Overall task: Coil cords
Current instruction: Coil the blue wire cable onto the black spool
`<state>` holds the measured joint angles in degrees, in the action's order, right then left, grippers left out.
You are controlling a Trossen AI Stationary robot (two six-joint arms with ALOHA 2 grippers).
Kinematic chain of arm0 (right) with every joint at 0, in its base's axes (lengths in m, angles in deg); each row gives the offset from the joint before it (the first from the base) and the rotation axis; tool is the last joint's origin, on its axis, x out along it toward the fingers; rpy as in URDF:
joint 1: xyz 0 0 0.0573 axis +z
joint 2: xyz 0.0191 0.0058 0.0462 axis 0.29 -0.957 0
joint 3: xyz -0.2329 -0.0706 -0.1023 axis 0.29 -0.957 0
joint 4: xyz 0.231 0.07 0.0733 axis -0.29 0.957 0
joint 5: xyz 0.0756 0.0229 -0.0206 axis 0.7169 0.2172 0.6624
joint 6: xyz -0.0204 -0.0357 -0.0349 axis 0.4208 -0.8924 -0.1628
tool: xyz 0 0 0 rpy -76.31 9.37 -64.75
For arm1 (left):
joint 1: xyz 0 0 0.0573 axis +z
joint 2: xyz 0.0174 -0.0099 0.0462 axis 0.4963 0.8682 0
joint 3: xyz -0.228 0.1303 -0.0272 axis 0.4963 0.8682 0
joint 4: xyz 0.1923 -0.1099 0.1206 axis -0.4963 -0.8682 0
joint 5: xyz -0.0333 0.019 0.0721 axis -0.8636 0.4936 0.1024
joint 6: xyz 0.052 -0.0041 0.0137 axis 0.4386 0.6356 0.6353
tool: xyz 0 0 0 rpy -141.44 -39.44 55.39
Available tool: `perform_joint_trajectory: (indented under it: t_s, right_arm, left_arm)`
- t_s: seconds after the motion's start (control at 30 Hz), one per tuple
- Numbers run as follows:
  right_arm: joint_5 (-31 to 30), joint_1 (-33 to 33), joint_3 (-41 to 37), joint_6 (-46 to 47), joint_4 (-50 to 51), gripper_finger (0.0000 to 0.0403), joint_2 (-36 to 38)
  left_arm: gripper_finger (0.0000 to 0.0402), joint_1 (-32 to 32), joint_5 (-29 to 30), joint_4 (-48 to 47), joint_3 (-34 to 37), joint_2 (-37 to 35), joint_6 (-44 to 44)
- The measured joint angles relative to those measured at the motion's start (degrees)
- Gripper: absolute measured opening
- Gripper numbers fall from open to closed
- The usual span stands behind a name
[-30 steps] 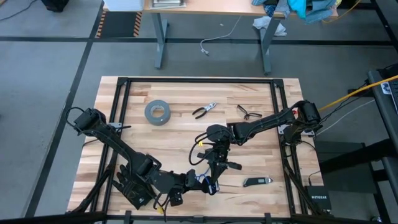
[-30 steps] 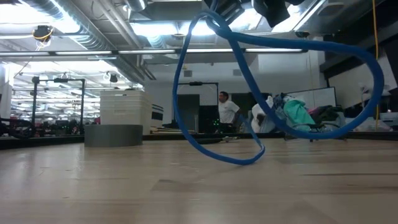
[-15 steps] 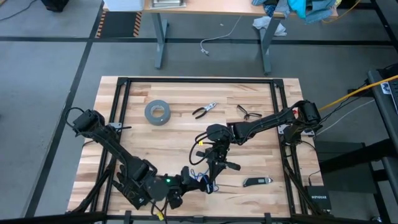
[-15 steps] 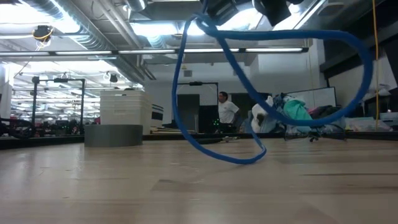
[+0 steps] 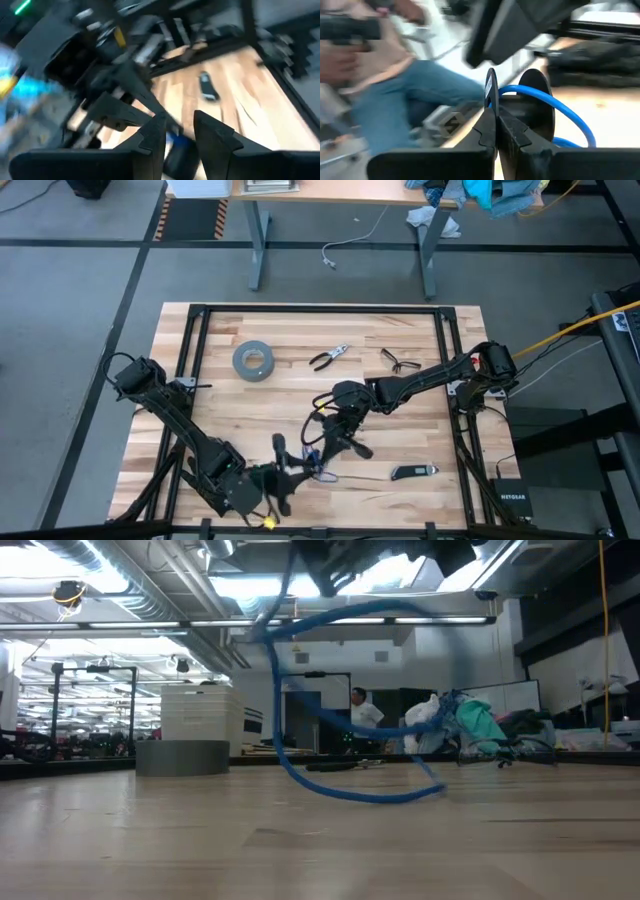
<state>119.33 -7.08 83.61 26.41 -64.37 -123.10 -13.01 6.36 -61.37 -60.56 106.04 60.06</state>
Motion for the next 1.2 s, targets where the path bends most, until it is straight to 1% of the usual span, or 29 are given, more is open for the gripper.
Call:
perform_joint_trajectory:
  t_s: [0.07, 0.17, 0.27, 0.37, 0.43, 0.5, 0.67, 0.77, 0.83, 0.93, 1.1, 1.2]
  right_arm:
    - [-4.3, 0.0, 0.0, -0.7, 0.0, 0.0004, 0.0]
    - [-8.9, 0.7, 0.0, -2.7, -0.1, 0.0004, 0.0]
    - [-11.3, 1.5, 0.0, -4.1, 0.0, 0.0004, 0.0]
    - [-13.5, 1.9, 0.0, -4.7, 0.4, 0.0004, 0.0]
    - [-14.7, 1.9, 0.0, -5.2, 0.4, 0.0004, 0.0]
    - [-16.3, 1.9, 0.0, -6.4, 0.3, 0.0004, 0.0]
    - [-21.4, 2.6, 0.0, -9.8, 0.2, 0.0004, 0.0]
    - [-23.1, 3.5, 0.0, -12.1, 0.4, 0.0004, 0.0]
    - [-23.8, 3.9, 0.0, -12.9, 0.6, 0.0004, 0.0]
    - [-24.1, 4.2, 0.0, -13.3, 0.8, 0.0004, 0.0]
    - [-25.5, 4.1, 0.0, -13.4, 1.4, 0.0004, 0.0]
    - [-27.9, 4.1, 0.0, -14.2, 2.6, 0.0004, 0.0]
  left_arm:
    - [0.0093, -0.4, 2.8, -1.1, 0.0, 0.0, -6.9]
    - [0.0093, -1.8, 8.5, -4.8, 0.0, 0.0, -13.4]
    - [0.0093, -3.9, 15.9, -6.8, 0.0, 0.0, -14.9]
    - [0.0093, -5.9, 20.4, -7.1, 0.0, 0.0, -15.1]
    - [0.0093, -6.8, 21.4, -7.7, 0.0, 0.0, -16.3]
    - [0.0093, -7.3, 21.5, -9.7, -0.1, 0.0, -20.8]
    - [0.0093, -7.0, 21.9, -22.9, -0.1, 0.0, -41.2]
    - [0.0093, -6.6, 22.8, -31.9, 0.2, 0.0, -53.6]
    - [0.0093, -6.6, 23.2, -35.7, 1.2, 0.0, -59.2]
    - [0.0093, -6.6, 23.3, -37.7, 2.7, 0.0, -62.9]
    - [0.0093, -6.6, 23.3, -37.1, 3.7, 0.0, -64.6]
    - [0.0093, -6.6, 23.3, -35.8, 3.8, 0.0, -63.6]
